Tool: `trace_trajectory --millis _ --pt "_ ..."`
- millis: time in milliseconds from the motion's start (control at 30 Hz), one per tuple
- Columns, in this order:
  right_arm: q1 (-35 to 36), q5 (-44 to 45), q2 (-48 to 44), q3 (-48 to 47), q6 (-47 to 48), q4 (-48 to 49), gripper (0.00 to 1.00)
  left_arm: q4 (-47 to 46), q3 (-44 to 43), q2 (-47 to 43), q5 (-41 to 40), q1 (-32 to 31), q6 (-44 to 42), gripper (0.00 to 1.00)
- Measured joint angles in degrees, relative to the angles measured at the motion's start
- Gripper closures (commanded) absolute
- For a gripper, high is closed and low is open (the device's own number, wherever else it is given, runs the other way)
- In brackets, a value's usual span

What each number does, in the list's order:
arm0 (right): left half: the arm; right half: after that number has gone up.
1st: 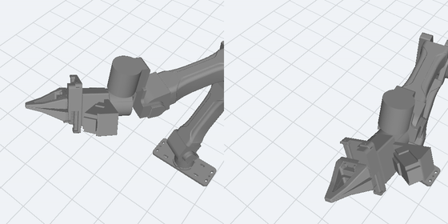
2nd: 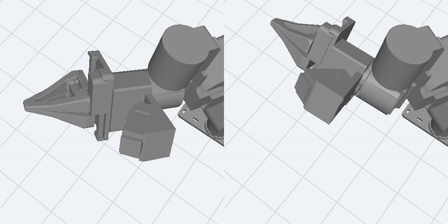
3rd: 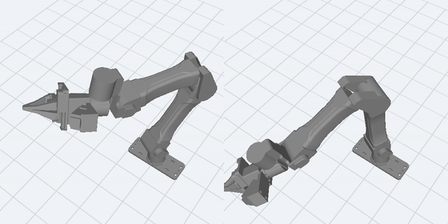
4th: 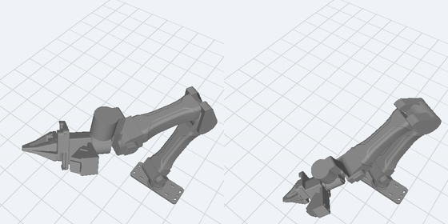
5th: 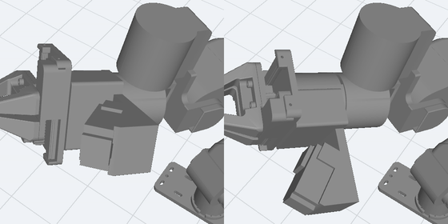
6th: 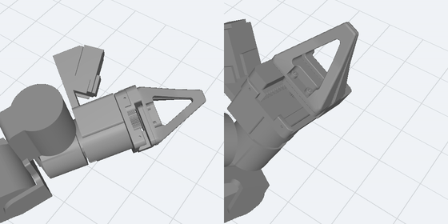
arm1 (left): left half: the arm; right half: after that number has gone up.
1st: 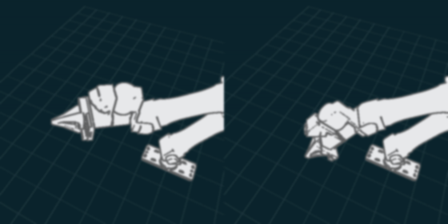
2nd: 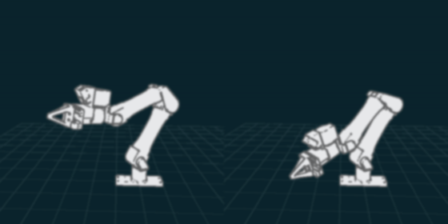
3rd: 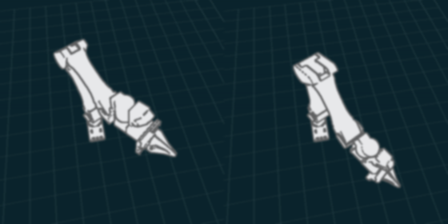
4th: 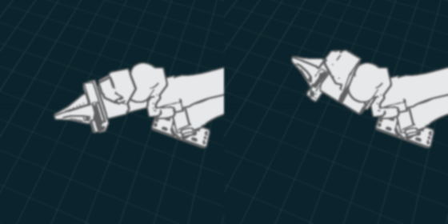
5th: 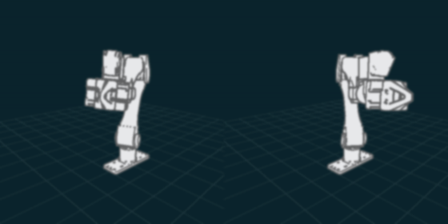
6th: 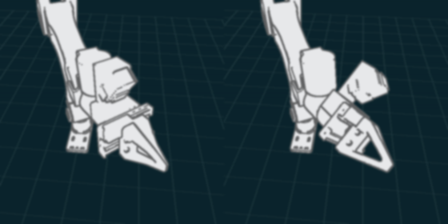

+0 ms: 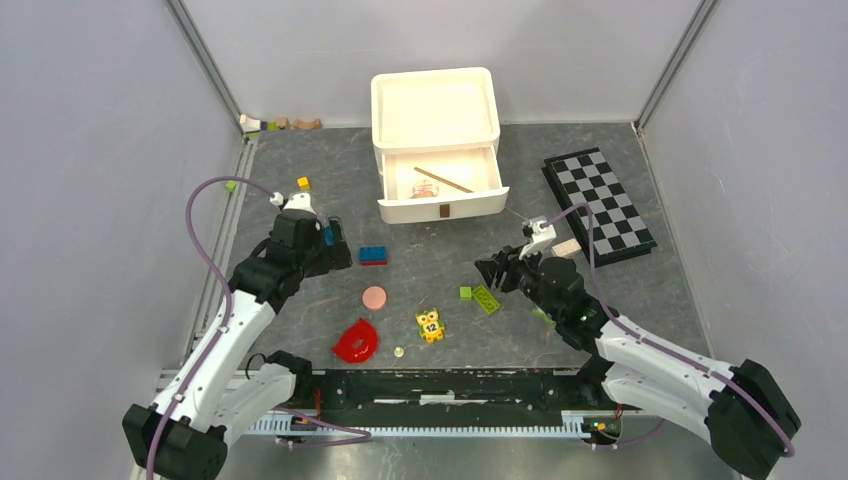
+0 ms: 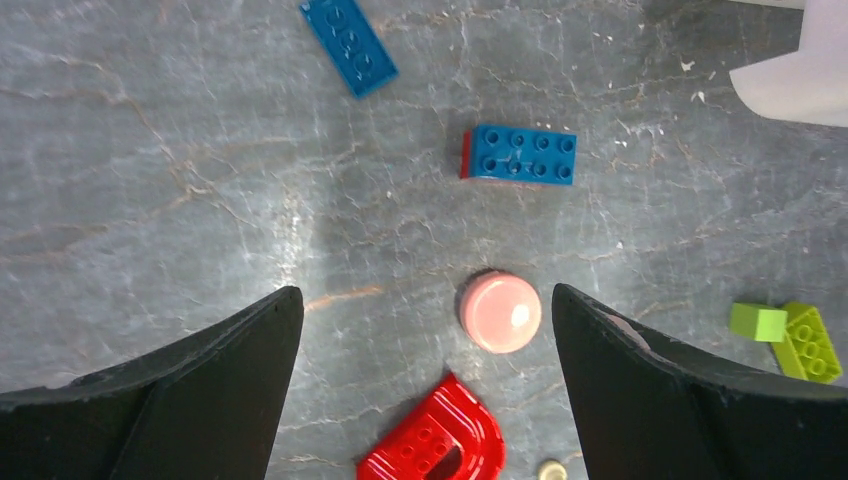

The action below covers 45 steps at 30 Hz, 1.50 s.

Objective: Organize the makeup
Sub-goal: Open the drawer in the storage box, then pick up the makeup from the center of the board.

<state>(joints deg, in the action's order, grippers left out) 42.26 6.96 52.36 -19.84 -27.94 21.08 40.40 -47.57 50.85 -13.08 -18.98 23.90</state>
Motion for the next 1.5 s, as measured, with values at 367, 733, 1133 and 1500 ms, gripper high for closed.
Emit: trace_trajectory --millis 367,733,1133,1500 --pt "0.0 1.3 -8.7 5.8 -0.7 -8.9 0.41 0.7 3.9 2.6 -1.2 -11.3 10.6 0.0" --pt "0.0 3.3 -14.4 6.8 0.0 -16.0 0.28 -1.5 8.6 11.6 -6.3 -22.5 19.5 0.0" --pt "0.0 5.7 -17.0 8.5 1.4 -20.8 0.02 -8.3 11.1 17.8 -6.3 -23.2 21.4 0.0" --pt "0.0 6.3 -17.4 9.1 1.4 -23.8 0.02 -10.7 11.5 22.8 -6.6 -23.2 22.2 0.06"
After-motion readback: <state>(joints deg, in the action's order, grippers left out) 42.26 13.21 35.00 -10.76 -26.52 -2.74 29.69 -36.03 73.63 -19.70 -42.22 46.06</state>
